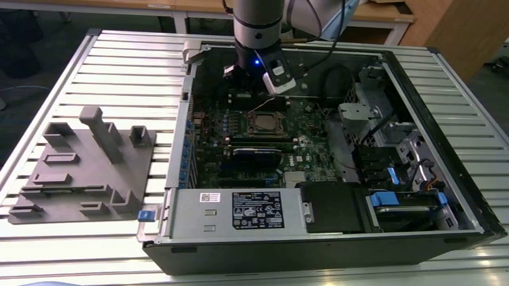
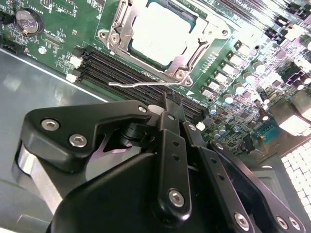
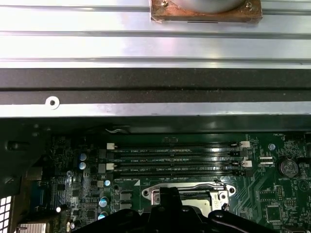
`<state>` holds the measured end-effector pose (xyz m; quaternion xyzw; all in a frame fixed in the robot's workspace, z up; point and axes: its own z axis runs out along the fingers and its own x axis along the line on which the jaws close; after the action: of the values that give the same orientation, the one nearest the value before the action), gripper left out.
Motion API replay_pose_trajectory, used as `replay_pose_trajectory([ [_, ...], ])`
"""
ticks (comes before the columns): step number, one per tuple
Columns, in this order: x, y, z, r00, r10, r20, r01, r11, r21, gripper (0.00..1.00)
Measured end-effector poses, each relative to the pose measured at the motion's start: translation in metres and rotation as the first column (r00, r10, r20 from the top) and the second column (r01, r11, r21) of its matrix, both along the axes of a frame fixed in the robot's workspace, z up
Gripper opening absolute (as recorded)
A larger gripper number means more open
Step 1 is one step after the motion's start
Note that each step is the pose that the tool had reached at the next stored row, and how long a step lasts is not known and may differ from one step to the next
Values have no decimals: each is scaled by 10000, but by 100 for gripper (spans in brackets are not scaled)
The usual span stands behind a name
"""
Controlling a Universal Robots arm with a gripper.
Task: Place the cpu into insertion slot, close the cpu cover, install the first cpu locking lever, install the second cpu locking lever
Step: 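Install the first cpu locking lever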
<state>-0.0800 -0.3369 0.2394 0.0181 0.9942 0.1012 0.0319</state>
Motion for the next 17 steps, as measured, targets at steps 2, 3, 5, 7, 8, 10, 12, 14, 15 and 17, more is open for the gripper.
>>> replay_pose_trajectory([
  [2, 0, 1, 0, 10000, 0, -1, 0, 10000, -1, 10],
  [3, 0, 1, -1, 10000, 0, 0, 0, 10000, 0, 10],
  [5, 0, 11, -5, 10000, -2, 0, 2, 10000, 0, 10],
  [7, 0, 23, -10, 10000, -1, 0, 1, 10000, -1, 10],
  [8, 1, 29, -13, 10000, -1, -1, 1, 10000, -1, 10],
  [10, 8, 41, -19, 10000, 1, 0, -1, 10000, 0, 10],
  [12, 17, 54, -27, 10000, 0, -1, 0, 10000, 0, 10],
  [14, 31, 66, -34, 10000, 0, 0, 0, 10000, 0, 10],
  [15, 42, 71, -38, 10000, 0, 0, 0, 10000, 0, 10],
  [17, 63, 76, -45, 10000, -2, -1, 2, 10000, 0, 10],
])
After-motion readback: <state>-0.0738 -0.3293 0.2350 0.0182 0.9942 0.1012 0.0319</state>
